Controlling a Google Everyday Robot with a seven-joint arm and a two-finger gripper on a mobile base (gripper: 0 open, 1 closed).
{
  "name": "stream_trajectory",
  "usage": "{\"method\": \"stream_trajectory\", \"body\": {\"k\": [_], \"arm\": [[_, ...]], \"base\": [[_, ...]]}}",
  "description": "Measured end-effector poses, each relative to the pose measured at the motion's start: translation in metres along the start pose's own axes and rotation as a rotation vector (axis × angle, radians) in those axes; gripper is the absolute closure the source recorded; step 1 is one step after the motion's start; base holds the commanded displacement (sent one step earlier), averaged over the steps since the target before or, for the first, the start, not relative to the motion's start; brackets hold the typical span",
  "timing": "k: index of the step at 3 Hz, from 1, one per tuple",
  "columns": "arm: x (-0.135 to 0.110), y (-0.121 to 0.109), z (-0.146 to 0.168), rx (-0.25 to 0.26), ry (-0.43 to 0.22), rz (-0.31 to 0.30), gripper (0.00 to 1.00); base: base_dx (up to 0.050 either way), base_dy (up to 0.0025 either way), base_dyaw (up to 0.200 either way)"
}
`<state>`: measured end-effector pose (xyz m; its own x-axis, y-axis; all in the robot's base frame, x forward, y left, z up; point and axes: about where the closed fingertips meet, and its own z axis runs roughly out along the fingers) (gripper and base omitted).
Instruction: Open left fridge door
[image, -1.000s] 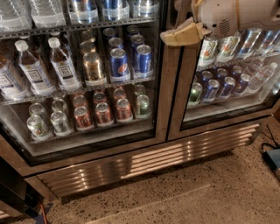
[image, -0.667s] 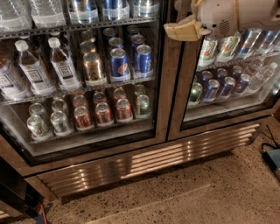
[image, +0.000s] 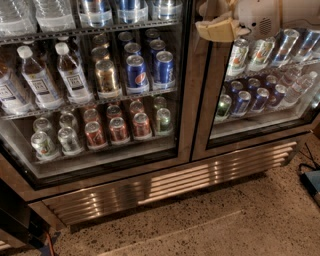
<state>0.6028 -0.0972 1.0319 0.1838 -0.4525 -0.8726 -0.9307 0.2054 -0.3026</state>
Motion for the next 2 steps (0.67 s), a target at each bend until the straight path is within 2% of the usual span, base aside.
{"method": "stream_trajectory", "body": {"k": [2], "arm": [[0.0011, -0.0058, -0.0028, 0.000, 0.000, 0.000, 1.00]], "base": [[0.000, 0.00000, 0.000]]}}
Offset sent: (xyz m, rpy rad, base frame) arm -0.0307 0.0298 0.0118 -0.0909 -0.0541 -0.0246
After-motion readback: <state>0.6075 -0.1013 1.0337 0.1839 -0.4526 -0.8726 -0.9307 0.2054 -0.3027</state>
